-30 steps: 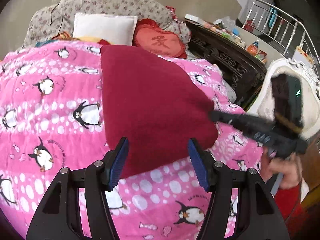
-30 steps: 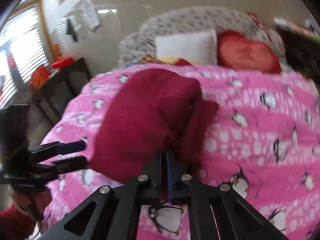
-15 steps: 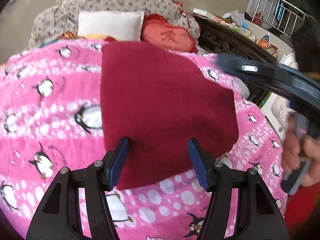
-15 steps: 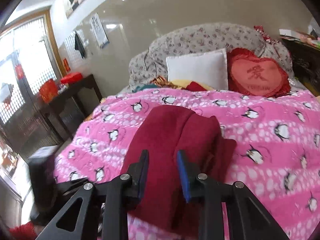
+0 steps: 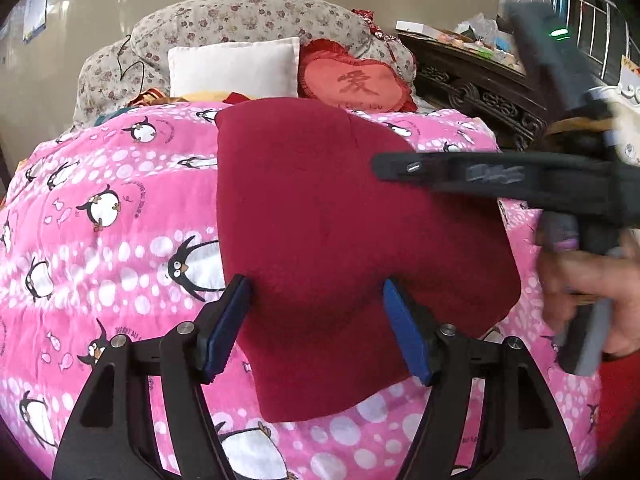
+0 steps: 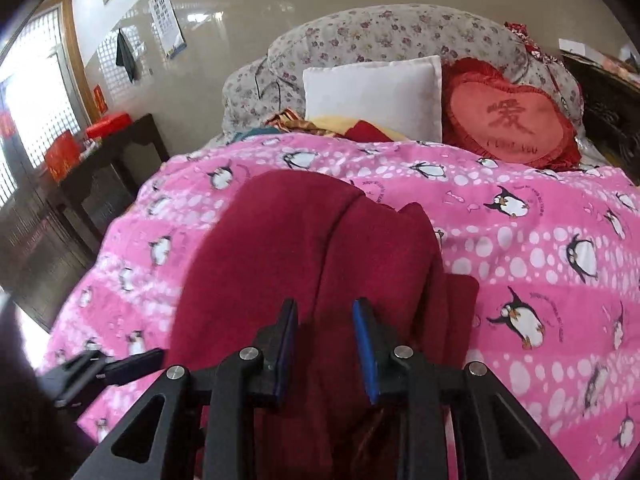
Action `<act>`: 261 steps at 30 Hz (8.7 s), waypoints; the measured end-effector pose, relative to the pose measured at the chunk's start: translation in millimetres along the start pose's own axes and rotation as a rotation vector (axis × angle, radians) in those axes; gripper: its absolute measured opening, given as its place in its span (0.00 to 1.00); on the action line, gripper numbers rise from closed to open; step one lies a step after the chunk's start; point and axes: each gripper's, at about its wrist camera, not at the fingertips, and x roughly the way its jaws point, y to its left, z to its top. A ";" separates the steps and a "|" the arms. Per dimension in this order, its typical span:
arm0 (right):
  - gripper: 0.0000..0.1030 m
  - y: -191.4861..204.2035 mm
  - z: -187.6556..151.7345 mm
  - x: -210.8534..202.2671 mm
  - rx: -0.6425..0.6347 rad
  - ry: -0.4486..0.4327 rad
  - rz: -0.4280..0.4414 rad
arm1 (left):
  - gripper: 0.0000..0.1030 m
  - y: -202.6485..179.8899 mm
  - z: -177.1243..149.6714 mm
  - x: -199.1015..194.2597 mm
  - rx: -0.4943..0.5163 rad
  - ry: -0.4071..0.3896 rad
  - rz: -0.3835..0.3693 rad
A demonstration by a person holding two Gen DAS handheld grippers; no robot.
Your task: Fold small clothes
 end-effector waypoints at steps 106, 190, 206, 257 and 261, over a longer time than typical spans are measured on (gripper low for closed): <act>0.47 98.4 -107.8 -30.8 0.154 0.065 0.246 | 0.71 79.7 -92.4 -91.1 -0.260 0.078 -0.037; 0.35 163.1 -149.2 -112.2 -0.139 -0.112 0.031 | 0.80 49.2 -112.0 -150.4 -0.177 -0.124 0.244; 0.45 159.4 -146.5 -118.3 -0.121 -0.165 -0.036 | 0.80 45.2 -108.1 -151.5 -0.188 -0.130 0.266; 0.46 159.9 -148.3 -101.5 -0.105 -0.110 -0.018 | 0.80 49.1 -107.2 -138.6 -0.159 -0.100 0.293; 0.46 160.4 -149.6 -100.5 -0.111 -0.112 -0.020 | 0.80 47.5 -107.6 -137.3 -0.155 -0.098 0.292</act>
